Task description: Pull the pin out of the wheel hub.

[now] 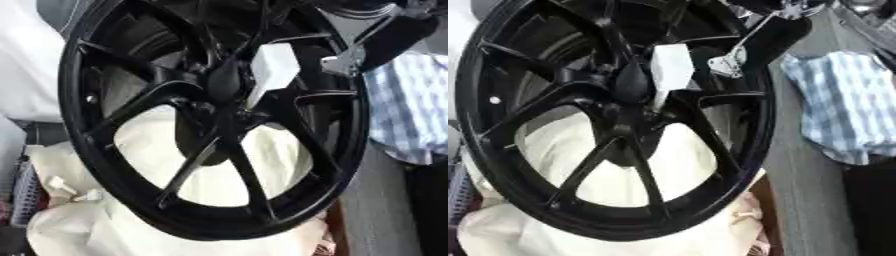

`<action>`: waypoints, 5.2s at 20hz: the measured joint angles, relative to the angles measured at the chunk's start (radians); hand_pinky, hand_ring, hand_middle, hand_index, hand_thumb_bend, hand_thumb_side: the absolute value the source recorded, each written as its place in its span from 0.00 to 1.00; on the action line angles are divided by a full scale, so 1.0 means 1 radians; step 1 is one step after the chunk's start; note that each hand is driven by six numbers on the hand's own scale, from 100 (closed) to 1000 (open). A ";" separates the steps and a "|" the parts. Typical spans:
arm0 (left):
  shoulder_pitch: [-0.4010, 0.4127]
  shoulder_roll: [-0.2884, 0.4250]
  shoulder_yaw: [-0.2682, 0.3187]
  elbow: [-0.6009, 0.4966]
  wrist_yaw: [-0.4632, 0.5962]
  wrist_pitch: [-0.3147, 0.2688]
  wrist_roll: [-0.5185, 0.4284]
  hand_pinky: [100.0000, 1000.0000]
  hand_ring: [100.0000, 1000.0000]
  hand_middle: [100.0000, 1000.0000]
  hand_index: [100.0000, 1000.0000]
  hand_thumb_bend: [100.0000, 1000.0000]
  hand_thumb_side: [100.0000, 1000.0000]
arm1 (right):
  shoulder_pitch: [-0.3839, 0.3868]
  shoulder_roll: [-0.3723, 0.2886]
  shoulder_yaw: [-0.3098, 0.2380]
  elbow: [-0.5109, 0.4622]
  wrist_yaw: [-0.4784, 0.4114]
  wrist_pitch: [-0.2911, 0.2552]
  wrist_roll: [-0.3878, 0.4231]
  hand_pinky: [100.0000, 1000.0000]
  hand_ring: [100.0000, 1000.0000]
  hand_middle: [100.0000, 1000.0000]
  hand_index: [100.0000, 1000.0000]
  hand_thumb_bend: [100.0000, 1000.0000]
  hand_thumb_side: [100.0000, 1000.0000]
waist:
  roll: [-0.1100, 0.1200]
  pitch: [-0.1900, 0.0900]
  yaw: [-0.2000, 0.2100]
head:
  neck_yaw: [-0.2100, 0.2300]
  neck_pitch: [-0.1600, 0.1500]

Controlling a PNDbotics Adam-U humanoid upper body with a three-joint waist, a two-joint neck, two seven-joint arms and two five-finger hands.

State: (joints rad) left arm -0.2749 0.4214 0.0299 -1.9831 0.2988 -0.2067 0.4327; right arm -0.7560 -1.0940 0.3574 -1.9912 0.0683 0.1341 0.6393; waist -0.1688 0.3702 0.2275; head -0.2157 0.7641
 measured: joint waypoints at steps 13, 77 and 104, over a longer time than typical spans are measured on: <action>-0.007 0.000 0.000 0.000 -0.002 0.003 0.000 0.68 0.70 0.51 0.75 0.00 0.68 | 0.002 0.016 0.012 0.000 -0.027 -0.007 0.036 0.97 0.98 0.82 0.92 0.00 0.37 | -0.006 0.017 0.001 | 0.012 0.000; -0.025 -0.001 0.000 0.000 -0.005 0.009 0.004 0.68 0.70 0.50 0.75 0.00 0.69 | 0.044 0.042 0.018 0.000 0.022 0.025 0.027 0.84 0.80 0.44 0.50 0.00 0.30 | -0.017 0.045 0.006 | 0.008 0.000; -0.002 -0.001 0.005 0.000 -0.001 0.012 0.006 0.68 0.70 0.51 0.75 0.00 0.68 | 0.055 -0.008 -0.126 0.000 -0.260 0.032 -0.071 0.74 0.70 0.29 0.35 0.00 0.22 | 0.014 0.018 -0.022 | -0.013 -0.002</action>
State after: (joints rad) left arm -0.2770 0.4201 0.0349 -1.9831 0.2979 -0.1943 0.4386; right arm -0.7012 -1.1023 0.2317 -1.9911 -0.1912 0.1659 0.5684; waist -0.1550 0.3886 0.2057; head -0.2284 0.7619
